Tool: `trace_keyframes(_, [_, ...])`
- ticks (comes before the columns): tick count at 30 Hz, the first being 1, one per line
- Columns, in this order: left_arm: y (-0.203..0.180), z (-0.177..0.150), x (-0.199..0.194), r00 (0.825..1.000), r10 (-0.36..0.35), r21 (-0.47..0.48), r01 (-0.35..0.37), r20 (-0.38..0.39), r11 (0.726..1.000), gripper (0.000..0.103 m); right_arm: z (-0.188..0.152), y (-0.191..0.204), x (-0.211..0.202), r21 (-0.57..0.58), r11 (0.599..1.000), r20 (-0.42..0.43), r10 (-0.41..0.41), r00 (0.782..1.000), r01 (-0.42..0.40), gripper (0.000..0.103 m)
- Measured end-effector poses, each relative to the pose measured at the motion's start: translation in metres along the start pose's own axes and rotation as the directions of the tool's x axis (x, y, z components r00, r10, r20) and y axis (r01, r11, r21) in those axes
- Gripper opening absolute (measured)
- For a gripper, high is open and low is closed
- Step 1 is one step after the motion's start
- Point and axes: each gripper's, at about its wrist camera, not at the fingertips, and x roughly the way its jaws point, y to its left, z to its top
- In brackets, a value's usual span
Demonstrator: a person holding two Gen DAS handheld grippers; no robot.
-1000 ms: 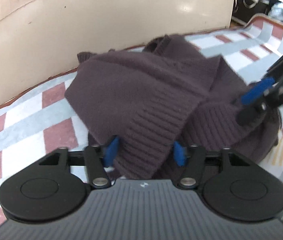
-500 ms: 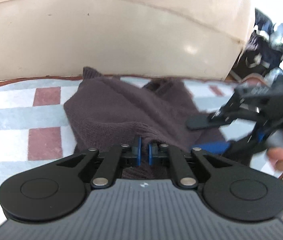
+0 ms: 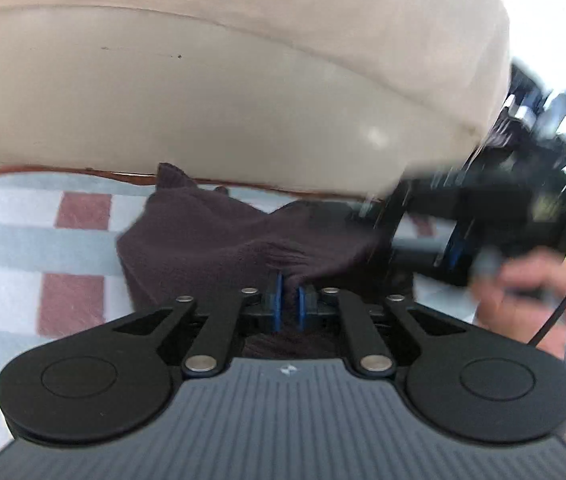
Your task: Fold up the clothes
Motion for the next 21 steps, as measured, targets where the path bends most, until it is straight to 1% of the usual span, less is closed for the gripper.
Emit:
trace_keyframes(1, [-0.004,0.007,0.003,1.0,0.019,0.027,-0.018,-0.019,0.999,0.028,0.012,0.011,-0.004,-0.096,0.995,0.044,-0.012,0.999,0.016,0.011])
trace_keyframes(2, [-0.007,0.013,0.003,1.0,0.006,0.049,-0.006,-0.002,0.999,0.036,0.024,0.017,-0.009,-0.161,0.986,0.087,-0.034,0.996,0.048,0.011])
trace_keyframes(3, [-0.01,0.018,0.003,1.0,-0.007,0.071,0.006,0.015,0.997,0.055,0.036,0.023,-0.014,-0.218,0.973,0.128,-0.054,0.99,0.081,0.011])
trace_keyframes(4, [-0.013,0.023,0.003,0.999,-0.021,0.093,0.018,0.031,0.995,0.067,0.046,0.025,-0.016,-0.252,0.961,0.16,-0.078,0.984,0.117,0.01])
trace_keyframes(5, [-0.016,0.028,0.003,0.998,-0.035,0.114,0.03,0.045,0.993,0.071,0.055,0.026,-0.019,-0.263,0.954,0.191,-0.098,0.977,0.147,0.01])
trace_keyframes(6, [-0.015,0.028,0.005,0.998,-0.054,0.112,0.049,0.042,0.992,0.074,0.063,0.023,-0.02,-0.246,0.961,0.198,-0.08,0.977,0.128,0.01])
trace_keyframes(7, [-0.013,0.027,0.007,0.997,-0.074,0.109,0.069,0.037,0.992,0.074,0.07,0.02,-0.02,-0.236,0.964,0.204,-0.072,0.976,0.12,0.01])
trace_keyframes(9, [-0.004,0.016,0.018,0.991,-0.136,0.066,0.136,-0.002,0.989,0.074,0.079,0.016,-0.015,-0.258,0.95,0.204,-0.124,0.971,0.175,0.01])
trace_keyframes(11, [0.008,0.0,0.034,0.985,-0.16,0.015,0.162,-0.06,0.987,0.074,0.087,0.011,-0.009,-0.28,0.931,0.201,-0.181,0.963,0.233,0.011])
trace_keyframes(13, [0.018,-0.015,0.048,0.978,-0.179,-0.035,0.176,-0.11,0.984,0.074,0.091,0.001,0.0,-0.295,0.908,0.176,-0.256,0.951,0.299,0.011])
trace_keyframes(15, [0.026,-0.028,0.06,0.969,-0.193,-0.082,0.182,-0.152,0.98,0.073,0.092,-0.018,0.004,-0.259,0.911,0.164,-0.287,0.944,0.322,0.011])
trace_keyframes(17, [0.024,-0.031,0.06,0.968,-0.198,-0.075,0.188,-0.153,0.979,0.073,0.093,-0.039,0.003,-0.197,0.93,0.139,-0.287,0.948,0.31,0.011])
trace_keyframes(19, [0.023,-0.033,0.06,0.967,-0.202,-0.068,0.194,-0.154,0.979,0.074,0.092,-0.057,-0.011,-0.138,0.949,0.122,-0.268,0.956,0.284,0.012])
trace_keyframes(21, [0.021,-0.036,0.06,0.966,-0.207,-0.061,0.2,-0.155,0.978,0.074,0.095,-0.07,-0.018,-0.034,0.975,0.11,-0.216,0.97,0.221,0.019])
